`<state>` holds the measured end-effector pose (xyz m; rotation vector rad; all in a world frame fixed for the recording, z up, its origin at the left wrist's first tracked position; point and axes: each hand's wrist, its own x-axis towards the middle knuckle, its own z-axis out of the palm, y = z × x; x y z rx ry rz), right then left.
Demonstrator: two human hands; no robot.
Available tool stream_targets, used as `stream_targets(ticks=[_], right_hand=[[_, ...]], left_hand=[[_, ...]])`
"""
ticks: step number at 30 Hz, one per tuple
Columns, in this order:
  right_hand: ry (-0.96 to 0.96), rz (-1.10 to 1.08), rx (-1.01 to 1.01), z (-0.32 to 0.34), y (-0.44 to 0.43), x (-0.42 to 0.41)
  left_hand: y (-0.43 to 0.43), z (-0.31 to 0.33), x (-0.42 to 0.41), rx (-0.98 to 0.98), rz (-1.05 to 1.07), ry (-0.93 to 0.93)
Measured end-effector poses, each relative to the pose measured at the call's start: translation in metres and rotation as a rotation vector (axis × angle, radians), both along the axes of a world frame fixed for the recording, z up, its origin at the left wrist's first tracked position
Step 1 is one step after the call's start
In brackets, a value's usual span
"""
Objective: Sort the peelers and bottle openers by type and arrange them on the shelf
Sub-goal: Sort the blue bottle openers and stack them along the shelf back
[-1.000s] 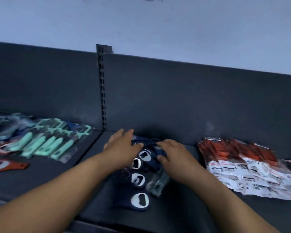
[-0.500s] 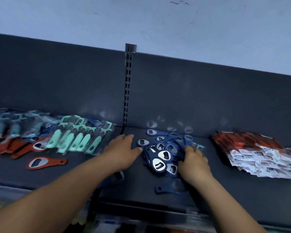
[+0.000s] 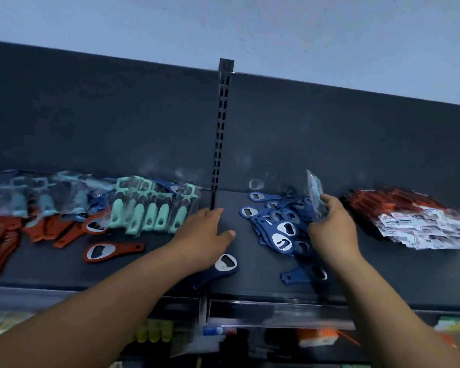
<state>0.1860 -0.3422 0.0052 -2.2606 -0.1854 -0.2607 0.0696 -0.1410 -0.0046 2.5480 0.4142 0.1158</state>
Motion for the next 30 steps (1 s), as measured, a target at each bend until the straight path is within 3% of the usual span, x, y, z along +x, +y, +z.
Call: stream_targets(ticks=[9, 15, 23, 28, 30], right_hand=[[0.017, 0.235, -0.061, -0.009, 0.037, -0.024], [0.037, 0.345, -0.094, -0.014, 0.043, -0.014], [0.025, 0.471, -0.082, -0.017, 0.054, 0.004], [-0.071, 0.370, -0.191, -0.015, 0.052, 0.022], [-0.078, 0.310, -0.236, -0.012, 0.044, 0.034]], left_hand=[[-0.011, -0.003, -0.018, 0.257, -0.116, 0.166], [-0.011, -0.001, -0.010, 0.123, -0.093, 0.157], [0.007, 0.001, 0.004, -0.130, 0.027, 0.064], [0.014, 0.003, 0.015, -0.657, 0.257, -0.009], [0.013, 0.008, 0.018, -0.747, 0.285, 0.001]])
